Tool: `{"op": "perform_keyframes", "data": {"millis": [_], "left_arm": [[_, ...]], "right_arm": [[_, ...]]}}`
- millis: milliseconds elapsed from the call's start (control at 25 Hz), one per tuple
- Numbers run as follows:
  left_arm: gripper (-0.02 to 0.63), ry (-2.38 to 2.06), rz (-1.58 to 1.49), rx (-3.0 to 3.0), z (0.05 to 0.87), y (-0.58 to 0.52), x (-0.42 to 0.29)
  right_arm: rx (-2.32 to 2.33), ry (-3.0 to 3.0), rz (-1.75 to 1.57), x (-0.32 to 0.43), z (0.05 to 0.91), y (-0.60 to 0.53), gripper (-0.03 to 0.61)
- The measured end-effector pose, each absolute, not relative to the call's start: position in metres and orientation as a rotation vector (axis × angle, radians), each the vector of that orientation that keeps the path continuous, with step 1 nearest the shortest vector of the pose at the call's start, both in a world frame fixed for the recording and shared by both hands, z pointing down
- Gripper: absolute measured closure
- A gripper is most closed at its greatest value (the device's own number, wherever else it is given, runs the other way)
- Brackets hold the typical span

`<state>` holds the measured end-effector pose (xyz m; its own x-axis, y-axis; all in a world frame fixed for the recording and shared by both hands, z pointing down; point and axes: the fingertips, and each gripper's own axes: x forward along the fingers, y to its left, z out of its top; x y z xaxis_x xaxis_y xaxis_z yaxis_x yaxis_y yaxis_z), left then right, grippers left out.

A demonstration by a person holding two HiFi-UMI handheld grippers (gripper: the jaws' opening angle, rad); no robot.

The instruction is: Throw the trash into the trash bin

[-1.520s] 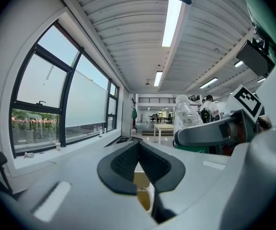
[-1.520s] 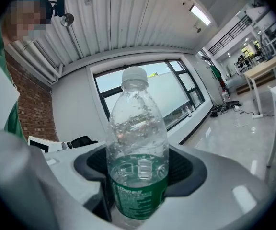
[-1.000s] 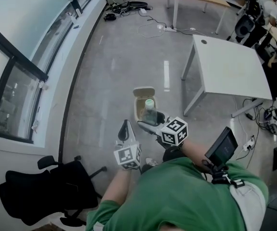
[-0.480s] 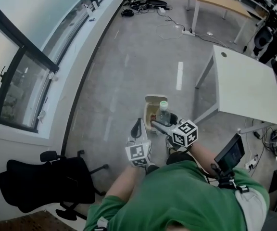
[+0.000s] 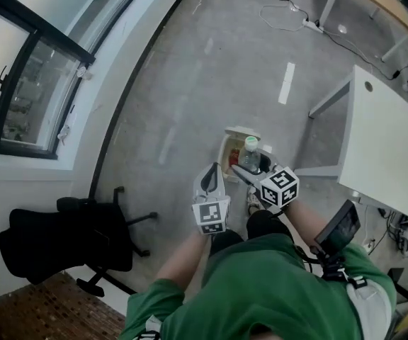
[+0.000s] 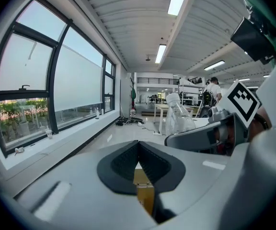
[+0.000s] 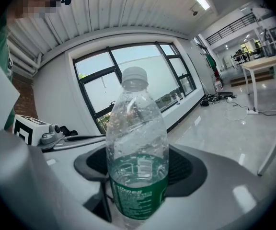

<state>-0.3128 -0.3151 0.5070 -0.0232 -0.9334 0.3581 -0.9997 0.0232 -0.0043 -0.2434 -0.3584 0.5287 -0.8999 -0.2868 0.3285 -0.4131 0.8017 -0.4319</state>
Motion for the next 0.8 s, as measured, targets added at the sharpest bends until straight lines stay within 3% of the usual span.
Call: {"op": "perform_keyframes", "data": {"millis": [800], "left_arm": [[0.607, -1.937, 0.573, 1.790, 0.648, -0.351, -0.307]], "right_arm": [[0.261, -2.605, 0.666, -0.259, 0.674, -0.391, 0.250]]}}
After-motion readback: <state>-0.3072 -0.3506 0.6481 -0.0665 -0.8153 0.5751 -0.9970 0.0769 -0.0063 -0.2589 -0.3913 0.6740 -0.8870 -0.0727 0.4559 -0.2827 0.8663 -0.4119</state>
